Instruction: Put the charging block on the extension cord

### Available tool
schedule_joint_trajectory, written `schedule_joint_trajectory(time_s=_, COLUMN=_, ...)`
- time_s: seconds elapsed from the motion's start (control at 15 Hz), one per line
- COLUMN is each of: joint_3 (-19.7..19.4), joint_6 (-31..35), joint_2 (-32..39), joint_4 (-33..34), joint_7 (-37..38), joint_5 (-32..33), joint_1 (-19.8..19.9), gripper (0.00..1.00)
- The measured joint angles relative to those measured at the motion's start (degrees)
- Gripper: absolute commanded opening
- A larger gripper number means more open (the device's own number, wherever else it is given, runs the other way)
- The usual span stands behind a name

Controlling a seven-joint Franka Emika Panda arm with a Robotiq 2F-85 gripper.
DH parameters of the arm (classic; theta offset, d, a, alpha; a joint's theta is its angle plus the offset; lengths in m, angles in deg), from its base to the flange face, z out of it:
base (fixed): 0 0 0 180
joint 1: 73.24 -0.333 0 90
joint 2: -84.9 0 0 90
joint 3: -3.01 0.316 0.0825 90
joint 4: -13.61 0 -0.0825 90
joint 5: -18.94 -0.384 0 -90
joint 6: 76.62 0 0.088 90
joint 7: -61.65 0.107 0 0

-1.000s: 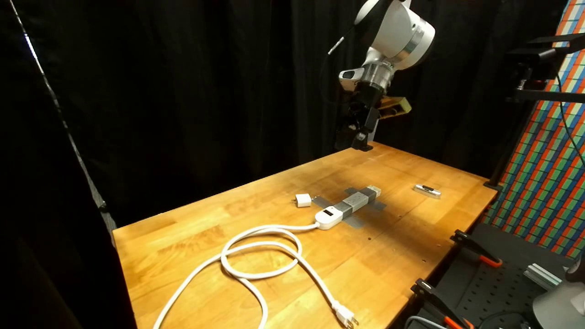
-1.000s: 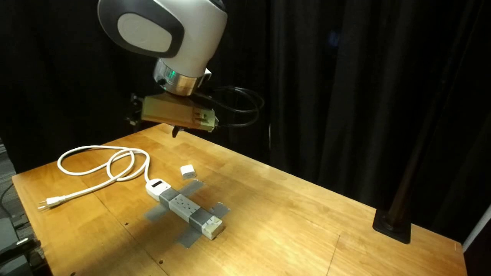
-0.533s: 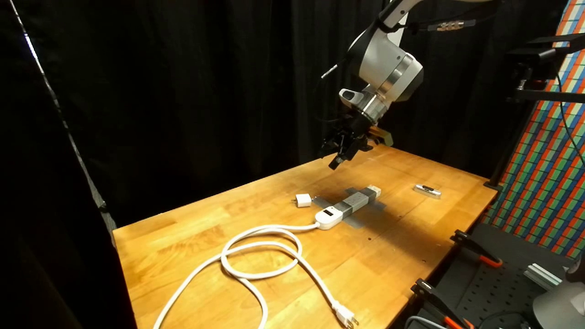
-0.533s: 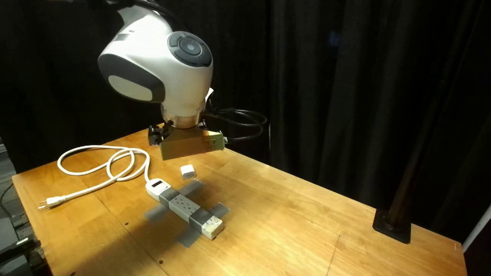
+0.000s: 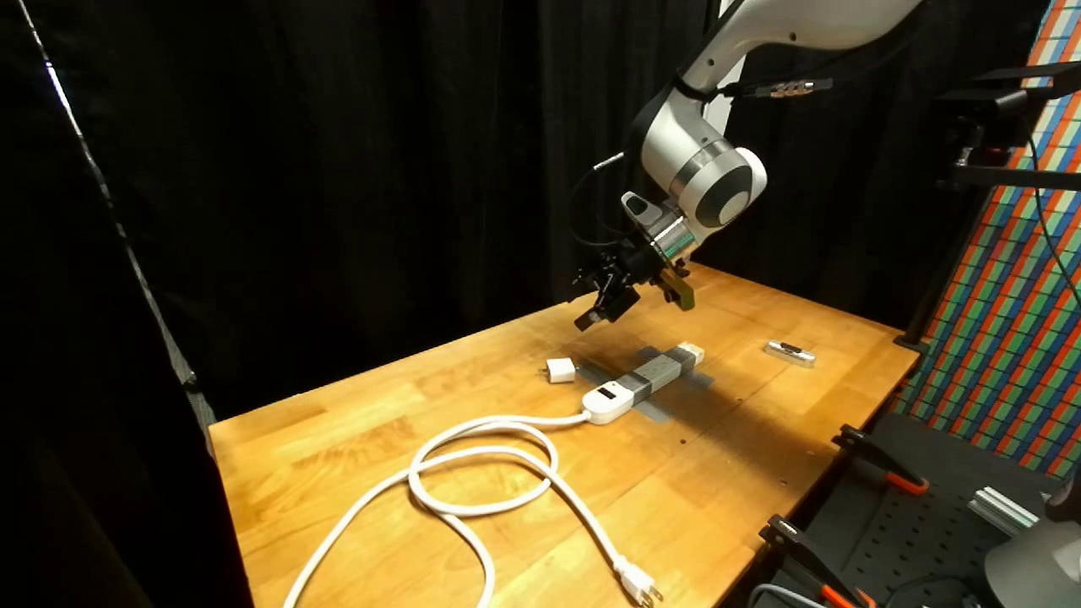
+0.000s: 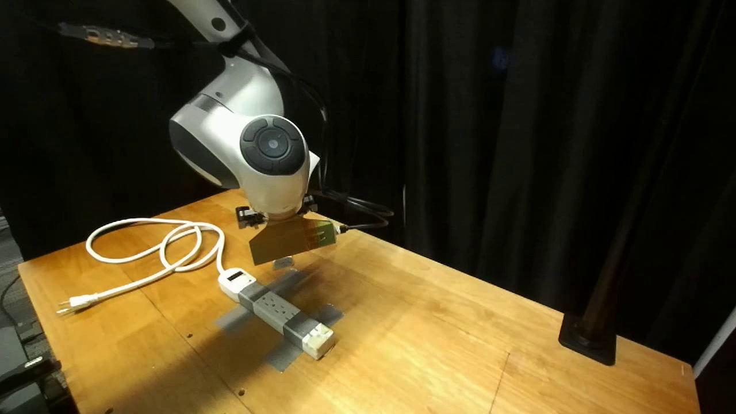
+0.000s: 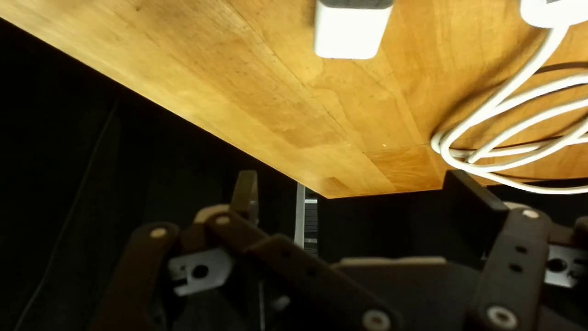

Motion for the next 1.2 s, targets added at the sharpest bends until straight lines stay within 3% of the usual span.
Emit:
schedule_joint_trajectory(time_s=0.8, joint_3=-2.9, joint_6=1.5, joint_2=9.1, joint_4=2.9, joint_7=-7.2, joint_5=-6.9, joint_1=-3.6, gripper=1.0)
schedule_joint_trajectory(time_s=1.2, joint_3=-3.2, joint_6=2.0, joint_2=10.8, joint_4=3.6, joint_7=-11.2, joint_5=-13.4, joint_1=-5.4, gripper=1.0)
